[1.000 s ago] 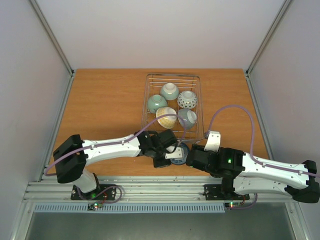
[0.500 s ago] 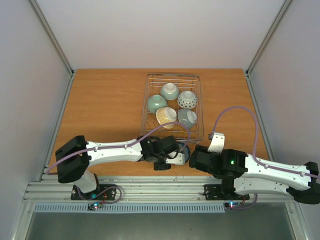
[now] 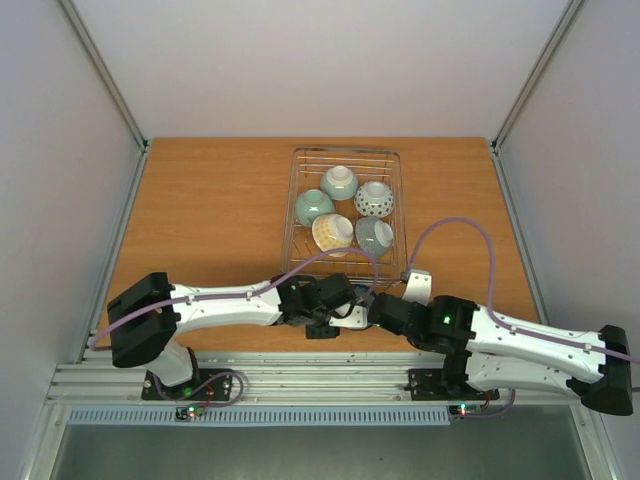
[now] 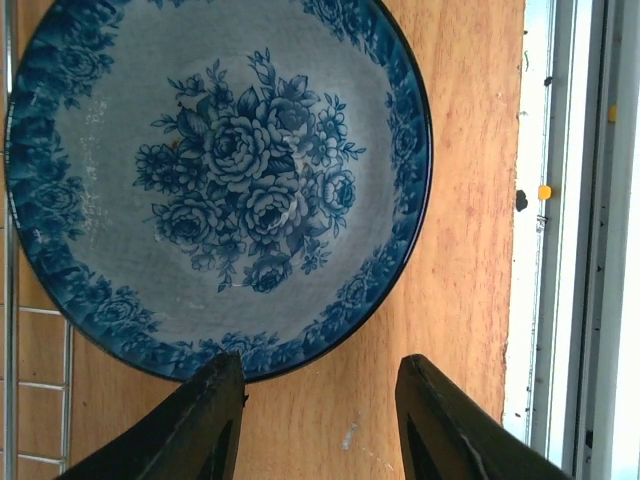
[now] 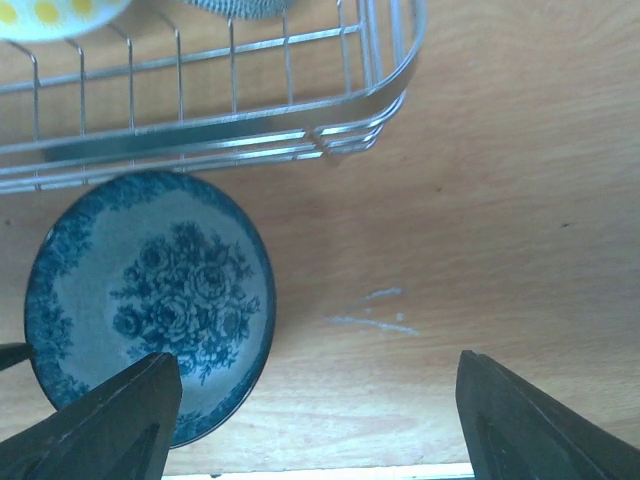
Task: Load the bowls into the dish rack
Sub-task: Pick up the bowl from the center of the board.
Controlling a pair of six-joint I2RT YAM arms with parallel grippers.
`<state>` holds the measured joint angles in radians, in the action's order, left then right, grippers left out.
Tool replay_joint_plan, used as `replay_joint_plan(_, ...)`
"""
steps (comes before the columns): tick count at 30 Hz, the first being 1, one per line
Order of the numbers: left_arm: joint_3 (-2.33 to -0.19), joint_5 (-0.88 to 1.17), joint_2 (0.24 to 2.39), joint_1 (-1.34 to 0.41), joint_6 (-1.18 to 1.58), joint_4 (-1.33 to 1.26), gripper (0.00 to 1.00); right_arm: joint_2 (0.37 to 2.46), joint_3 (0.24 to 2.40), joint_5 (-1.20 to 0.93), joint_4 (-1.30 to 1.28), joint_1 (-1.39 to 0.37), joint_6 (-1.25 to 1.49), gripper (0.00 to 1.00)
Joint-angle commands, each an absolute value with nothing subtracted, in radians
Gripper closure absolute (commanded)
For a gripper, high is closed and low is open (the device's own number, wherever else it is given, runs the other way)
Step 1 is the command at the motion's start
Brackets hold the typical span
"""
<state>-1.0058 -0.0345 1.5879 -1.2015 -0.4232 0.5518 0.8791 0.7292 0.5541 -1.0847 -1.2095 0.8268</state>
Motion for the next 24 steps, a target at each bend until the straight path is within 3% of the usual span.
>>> replay_joint_plan(1,-0.985,-0.035,1.528,-1.206,-0.434,0.500,0.57,0.944,0.699,0.435,-0.941,-1.177,0.767,0.24)
replay_joint_plan(10,-0.951,-0.074,1.497,-1.208,-0.441,0.446,0.55,0.974,0.660,0.434,-0.892,-1.143,0.784,0.25)
replay_joint_plan(16,-0.955,-0.143,1.516,-1.238,-0.482,0.423,0.55,0.811,0.586,0.477,-0.923,-1.143,0.852,0.25)
replay_joint_plan(24,-0.975,-0.061,1.560,-1.253,-0.514,0.454,0.55,0.625,0.554,0.526,-1.081,-1.143,0.917,0.25)
